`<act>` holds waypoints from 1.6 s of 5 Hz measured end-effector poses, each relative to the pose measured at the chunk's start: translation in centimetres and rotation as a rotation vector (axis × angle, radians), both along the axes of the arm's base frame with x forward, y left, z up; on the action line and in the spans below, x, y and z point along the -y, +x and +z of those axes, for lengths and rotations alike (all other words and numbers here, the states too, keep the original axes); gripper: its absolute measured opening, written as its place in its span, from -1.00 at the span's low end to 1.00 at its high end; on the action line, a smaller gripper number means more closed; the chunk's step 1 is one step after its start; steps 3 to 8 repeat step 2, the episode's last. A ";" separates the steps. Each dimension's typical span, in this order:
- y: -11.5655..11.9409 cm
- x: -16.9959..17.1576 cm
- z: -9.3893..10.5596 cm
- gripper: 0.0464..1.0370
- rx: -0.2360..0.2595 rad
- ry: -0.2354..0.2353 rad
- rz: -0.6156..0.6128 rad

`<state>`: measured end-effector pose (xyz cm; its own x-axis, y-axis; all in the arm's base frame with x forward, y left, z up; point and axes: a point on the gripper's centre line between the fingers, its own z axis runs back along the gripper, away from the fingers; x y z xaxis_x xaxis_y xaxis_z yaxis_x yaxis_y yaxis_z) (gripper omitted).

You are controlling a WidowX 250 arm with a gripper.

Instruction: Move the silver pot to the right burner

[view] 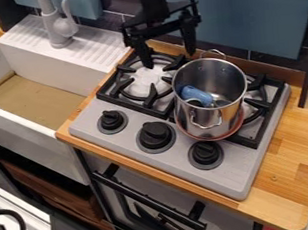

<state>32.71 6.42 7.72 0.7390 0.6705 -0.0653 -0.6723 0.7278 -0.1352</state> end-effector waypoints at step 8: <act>0.4 -1.0 -0.1 0.91 0.006 -0.001 0.015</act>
